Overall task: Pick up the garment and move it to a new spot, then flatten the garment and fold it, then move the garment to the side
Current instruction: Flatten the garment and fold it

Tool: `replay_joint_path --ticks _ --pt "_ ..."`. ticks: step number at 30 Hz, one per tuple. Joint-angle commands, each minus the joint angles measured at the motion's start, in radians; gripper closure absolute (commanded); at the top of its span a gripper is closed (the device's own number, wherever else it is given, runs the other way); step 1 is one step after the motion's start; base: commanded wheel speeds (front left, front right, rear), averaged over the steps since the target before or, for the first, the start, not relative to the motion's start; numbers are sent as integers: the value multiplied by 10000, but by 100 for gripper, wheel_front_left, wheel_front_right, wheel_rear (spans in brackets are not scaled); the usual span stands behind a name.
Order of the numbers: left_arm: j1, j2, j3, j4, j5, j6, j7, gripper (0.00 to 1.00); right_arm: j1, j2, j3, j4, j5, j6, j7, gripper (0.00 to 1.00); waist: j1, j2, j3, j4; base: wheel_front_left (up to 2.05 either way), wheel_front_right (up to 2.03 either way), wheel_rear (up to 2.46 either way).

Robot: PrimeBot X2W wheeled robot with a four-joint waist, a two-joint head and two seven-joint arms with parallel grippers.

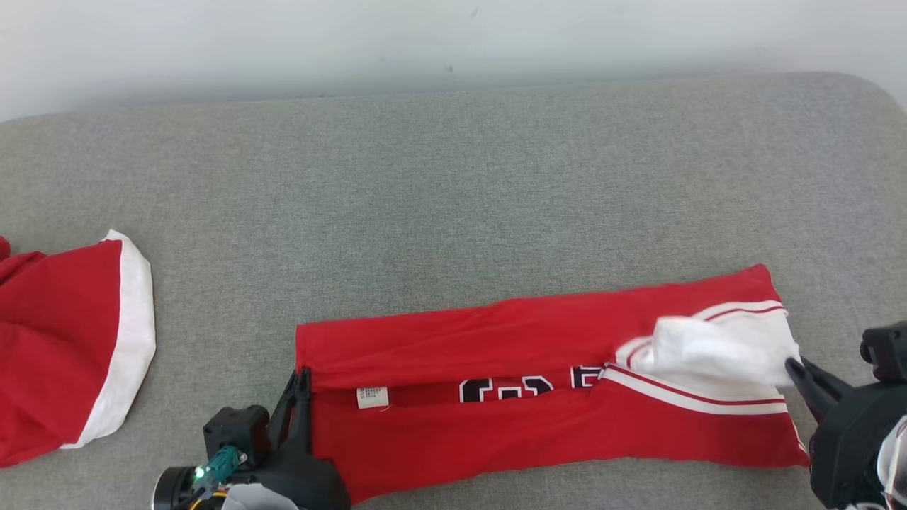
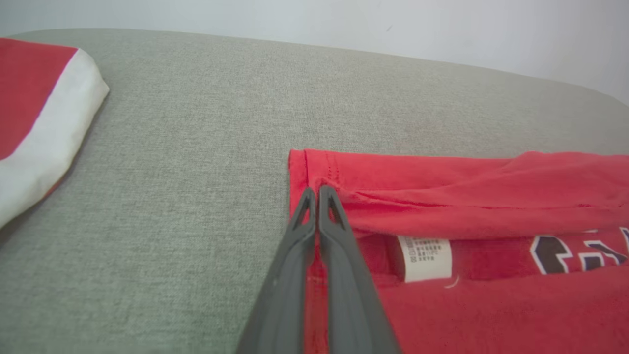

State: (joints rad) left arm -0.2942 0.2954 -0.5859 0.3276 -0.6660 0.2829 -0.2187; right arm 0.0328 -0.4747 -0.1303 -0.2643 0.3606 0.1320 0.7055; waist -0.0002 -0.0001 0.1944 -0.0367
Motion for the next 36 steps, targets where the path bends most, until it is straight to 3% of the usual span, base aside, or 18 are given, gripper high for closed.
replay_joint_path --ticks 1,4,6,7,8,9,15,21,28,36 --pt "139 61 3 75 -25 43 -27 100 151 78 -54 -70 56 -28 87 100 2 1 -10 -22 0 0 0" --pt "212 80 -40 268 -66 2 49 96 433 189 -30 -188 202 -28 361 100 2 1 -15 -50 0 0 0" --pt "246 56 -14 382 -128 28 52 59 556 187 -54 -210 177 -28 504 100 2 1 -17 -62 0 0 0" --pt "274 41 -22 451 -140 61 106 0 553 223 -114 -212 93 -28 483 96 2 1 -14 -67 0 0 0" --pt "257 30 -24 472 -141 49 89 0 581 328 -162 -133 46 -28 506 35 2 1 -14 -70 0 0 0" --pt "245 13 -23 511 -159 58 76 0 645 408 -133 -68 30 -27 606 0 2 1 -23 -66 0 0 0" --pt "346 16 149 445 85 142 -288 0 895 907 -312 4 -143 -27 599 0 2 1 -312 18 0 0 0" --pt "888 -138 1378 -1135 1105 -62 -464 0 1091 1783 -643 -164 -340 -27 -835 0 2 1 -646 182 0 0 0" --pt "2454 -1166 3573 -3000 2647 -1205 -464 0 1227 2947 -925 596 -801 -27 -2782 0 2 1 -1124 296 0 0 0" --pt "3812 -2120 5162 -3299 3930 -2504 -466 0 1008 3772 -1393 2000 -1419 -27 -4968 0 2 1 -1601 417 0 0 0"
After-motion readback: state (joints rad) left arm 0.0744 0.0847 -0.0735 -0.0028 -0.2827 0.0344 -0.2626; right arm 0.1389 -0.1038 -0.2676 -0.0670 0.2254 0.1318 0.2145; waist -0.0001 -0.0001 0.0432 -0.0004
